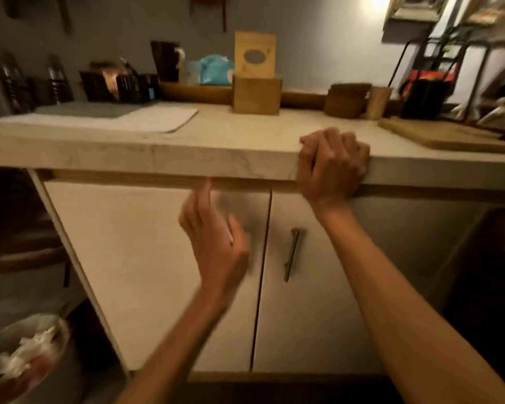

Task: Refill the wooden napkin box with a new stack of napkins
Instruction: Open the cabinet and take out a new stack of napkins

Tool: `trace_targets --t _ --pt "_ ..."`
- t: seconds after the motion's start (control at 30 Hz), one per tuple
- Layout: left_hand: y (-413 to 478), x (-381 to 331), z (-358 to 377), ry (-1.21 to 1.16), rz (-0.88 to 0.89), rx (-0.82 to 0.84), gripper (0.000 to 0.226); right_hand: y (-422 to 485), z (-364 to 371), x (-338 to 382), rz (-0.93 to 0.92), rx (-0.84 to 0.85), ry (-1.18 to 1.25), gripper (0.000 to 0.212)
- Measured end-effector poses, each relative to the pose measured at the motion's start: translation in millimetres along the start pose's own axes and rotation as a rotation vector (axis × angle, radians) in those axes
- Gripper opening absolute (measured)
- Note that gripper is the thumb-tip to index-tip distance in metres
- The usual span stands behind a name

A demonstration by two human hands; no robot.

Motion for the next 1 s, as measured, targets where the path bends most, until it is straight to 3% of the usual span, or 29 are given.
trace_targets --t 0.1,0.17,0.27,0.37,0.5,0.63,0.7,0.77,0.83,0.9,1.0 --pt "-49 41 53 -0.233 -0.476 0.232 0.039 3 -8 -1 0.034 0.020 -0.001 0.036" --pt "-57 53 70 -0.321 -0.668 0.356 0.047 2 -7 -1 0.036 0.091 0.044 0.039" --pt "-63 44 64 -0.309 -0.653 0.522 0.058 2 -9 2 -0.016 0.254 0.175 0.038" --pt "-77 32 33 -0.205 -0.601 0.562 0.064 6 -10 3 0.027 0.487 0.404 0.037" --pt "-118 6 -44 -0.187 -0.504 0.474 0.047 -61 -35 38 0.171 0.668 0.840 0.051" --pt "-151 21 -141 -0.282 -0.621 0.334 0.047 -204 -82 150 0.448 1.196 1.604 0.068" --pt "-156 34 -186 -0.281 -0.681 0.278 0.058 -246 -107 195 0.463 1.328 1.760 0.072" --pt "-154 38 -220 -0.305 -0.715 0.239 0.063 -260 -123 220 0.369 1.360 1.807 0.066" --pt "-131 42 -263 -0.271 -0.708 0.255 0.048 -261 -127 246 0.222 1.459 1.824 0.059" --pt "-100 37 -284 -0.232 -0.745 0.416 0.052 -252 -120 250 0.075 1.524 1.671 0.050" --pt "-42 51 -305 0.173 -0.742 0.724 0.064 -246 -71 251 -0.044 1.552 1.311 0.028"
Point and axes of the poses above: each hand's wrist, its own y-axis towards the middle knuckle, its own z-axis out of the palm, x = y × z, the point moved 8 cm from there along y, towards the middle knuckle
